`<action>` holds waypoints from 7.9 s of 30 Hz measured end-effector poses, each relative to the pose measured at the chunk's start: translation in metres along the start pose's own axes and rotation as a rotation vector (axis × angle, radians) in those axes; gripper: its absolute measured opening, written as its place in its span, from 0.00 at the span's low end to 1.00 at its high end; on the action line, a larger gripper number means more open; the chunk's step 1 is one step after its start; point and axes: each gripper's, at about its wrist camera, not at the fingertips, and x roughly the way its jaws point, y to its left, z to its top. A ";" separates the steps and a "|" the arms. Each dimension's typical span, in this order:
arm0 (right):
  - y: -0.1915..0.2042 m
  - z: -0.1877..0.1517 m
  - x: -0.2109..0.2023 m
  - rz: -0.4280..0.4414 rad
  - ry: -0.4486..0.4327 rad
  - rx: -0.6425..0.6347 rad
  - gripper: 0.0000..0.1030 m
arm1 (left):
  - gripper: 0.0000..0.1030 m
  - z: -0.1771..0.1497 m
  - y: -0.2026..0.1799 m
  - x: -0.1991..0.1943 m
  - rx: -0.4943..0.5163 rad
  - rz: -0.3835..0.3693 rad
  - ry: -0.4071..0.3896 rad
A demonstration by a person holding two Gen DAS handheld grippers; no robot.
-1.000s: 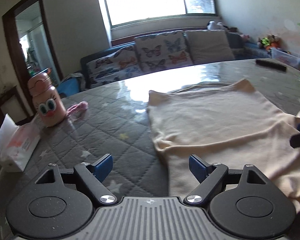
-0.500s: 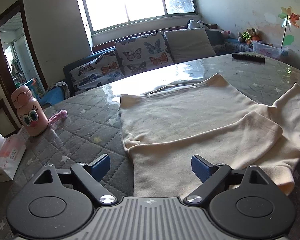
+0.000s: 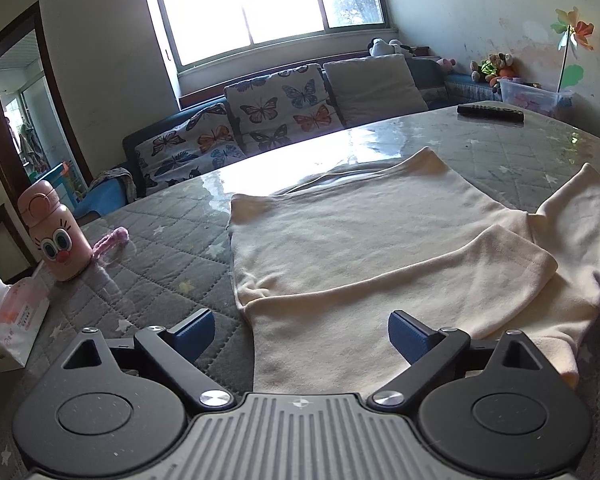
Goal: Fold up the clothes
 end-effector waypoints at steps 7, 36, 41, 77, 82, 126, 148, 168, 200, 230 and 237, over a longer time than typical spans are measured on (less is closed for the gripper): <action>0.000 -0.002 0.007 -0.026 -0.014 0.022 0.17 | 0.94 -0.002 0.004 0.001 -0.007 0.016 0.009; 0.185 0.042 -0.103 0.465 -0.169 -0.322 0.08 | 1.00 -0.029 0.050 -0.018 -0.136 0.068 0.005; 0.241 0.031 -0.106 0.558 -0.147 -0.413 0.08 | 1.00 -0.037 0.061 -0.022 -0.163 0.085 0.013; 0.195 -0.045 -0.062 0.492 0.187 -0.536 0.12 | 1.00 -0.016 0.035 0.001 -0.095 0.055 0.004; 0.187 -0.044 -0.063 0.487 0.197 -0.536 0.16 | 1.00 -0.021 0.038 0.010 -0.078 0.087 0.051; 0.216 0.025 -0.006 0.498 0.100 -0.518 0.35 | 0.98 0.050 0.060 0.077 -0.042 0.059 0.008; 0.219 0.100 0.137 0.376 0.109 -0.406 0.34 | 0.65 0.102 0.091 0.201 -0.088 -0.016 0.097; 0.188 0.099 0.023 0.506 -0.053 -0.342 0.06 | 0.07 0.099 0.105 0.082 -0.114 -0.107 -0.108; 0.141 -0.019 -0.138 0.641 -0.023 -0.618 0.06 | 0.07 -0.035 0.081 -0.078 -0.106 -0.200 -0.105; 0.200 -0.048 -0.108 0.648 0.112 -0.817 0.39 | 0.48 -0.016 0.072 -0.053 -0.113 -0.245 -0.124; 0.196 -0.067 -0.107 0.578 0.122 -0.903 0.11 | 0.48 -0.016 0.063 -0.034 -0.102 -0.280 -0.090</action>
